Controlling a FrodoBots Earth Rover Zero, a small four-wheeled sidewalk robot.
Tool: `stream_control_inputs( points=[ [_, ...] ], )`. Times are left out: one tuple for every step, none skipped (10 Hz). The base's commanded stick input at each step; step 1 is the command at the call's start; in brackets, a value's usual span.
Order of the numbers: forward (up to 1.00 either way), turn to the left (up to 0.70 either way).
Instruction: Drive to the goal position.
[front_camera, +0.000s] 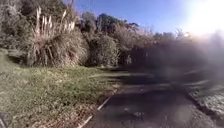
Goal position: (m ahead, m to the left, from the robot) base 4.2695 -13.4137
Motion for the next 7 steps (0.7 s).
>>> stream_control_inputs(
  points=[
    [0.00,-0.60],
    [0.00,-0.60],
    [0.00,-0.60],
    [0.00,-0.60],
    [0.00,-0.60],
    [0.00,-0.60],
    [0.00,-0.60]
  ],
)
